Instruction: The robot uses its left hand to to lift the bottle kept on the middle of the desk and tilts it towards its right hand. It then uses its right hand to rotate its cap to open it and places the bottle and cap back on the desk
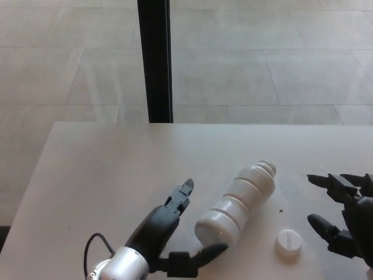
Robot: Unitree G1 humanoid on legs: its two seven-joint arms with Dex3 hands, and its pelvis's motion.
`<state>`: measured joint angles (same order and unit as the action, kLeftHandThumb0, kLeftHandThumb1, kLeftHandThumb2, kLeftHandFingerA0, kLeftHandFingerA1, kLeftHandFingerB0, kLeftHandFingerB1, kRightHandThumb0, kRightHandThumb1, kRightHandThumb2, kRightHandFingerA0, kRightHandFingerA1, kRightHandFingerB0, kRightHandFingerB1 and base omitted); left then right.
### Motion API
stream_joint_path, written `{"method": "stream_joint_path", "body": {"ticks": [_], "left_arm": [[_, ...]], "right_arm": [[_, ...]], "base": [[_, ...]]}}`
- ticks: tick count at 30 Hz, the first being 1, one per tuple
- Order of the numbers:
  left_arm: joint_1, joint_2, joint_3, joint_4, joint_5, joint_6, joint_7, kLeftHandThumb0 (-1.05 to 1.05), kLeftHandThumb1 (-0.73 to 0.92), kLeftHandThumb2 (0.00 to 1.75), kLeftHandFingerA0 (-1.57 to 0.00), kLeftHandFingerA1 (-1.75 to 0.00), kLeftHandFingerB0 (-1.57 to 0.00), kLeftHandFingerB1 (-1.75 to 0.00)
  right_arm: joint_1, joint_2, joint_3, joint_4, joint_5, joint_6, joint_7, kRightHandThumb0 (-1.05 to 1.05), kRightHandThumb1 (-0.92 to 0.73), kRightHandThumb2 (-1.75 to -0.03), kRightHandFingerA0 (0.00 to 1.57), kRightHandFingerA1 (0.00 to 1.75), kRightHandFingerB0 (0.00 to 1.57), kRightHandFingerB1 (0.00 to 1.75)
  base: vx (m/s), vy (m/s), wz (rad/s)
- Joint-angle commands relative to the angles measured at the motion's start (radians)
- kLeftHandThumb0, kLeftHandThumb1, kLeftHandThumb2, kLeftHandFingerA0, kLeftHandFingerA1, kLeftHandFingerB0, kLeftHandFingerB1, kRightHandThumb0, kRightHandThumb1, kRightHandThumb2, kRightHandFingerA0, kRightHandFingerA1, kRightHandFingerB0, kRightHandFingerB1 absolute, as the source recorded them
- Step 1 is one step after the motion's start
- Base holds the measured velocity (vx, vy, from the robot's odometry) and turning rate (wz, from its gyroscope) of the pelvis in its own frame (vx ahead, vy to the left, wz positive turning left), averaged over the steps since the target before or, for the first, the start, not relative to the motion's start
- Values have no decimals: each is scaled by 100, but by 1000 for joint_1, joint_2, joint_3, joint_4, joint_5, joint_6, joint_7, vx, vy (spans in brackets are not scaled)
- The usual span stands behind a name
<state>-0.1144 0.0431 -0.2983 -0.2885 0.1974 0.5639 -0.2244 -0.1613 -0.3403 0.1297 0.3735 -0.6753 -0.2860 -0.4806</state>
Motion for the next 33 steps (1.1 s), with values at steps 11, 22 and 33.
{"method": "stream_joint_path", "body": {"ticks": [11,22,33], "left_arm": [[251,377,683,54,-296,-271,-251,-87,69,61,0,0,0,0],[484,374,1002,429,-372,-437,-249,-72,72,68,0,0,0,0],[465,217,1273,943,-586,-453,-123,-72,68,84,0,0,0,0]], "right_arm": [[124,-264,-349,-28,265,-40,142,-68,-74,-61,11,77,44,35],[150,-347,-729,236,480,22,123,-86,-64,-103,1,64,20,58],[121,-255,-1015,653,734,31,165,-83,-78,-63,0,82,18,55]], "base": [[0,0,0],[0,0,0],[0,0,0]]}}
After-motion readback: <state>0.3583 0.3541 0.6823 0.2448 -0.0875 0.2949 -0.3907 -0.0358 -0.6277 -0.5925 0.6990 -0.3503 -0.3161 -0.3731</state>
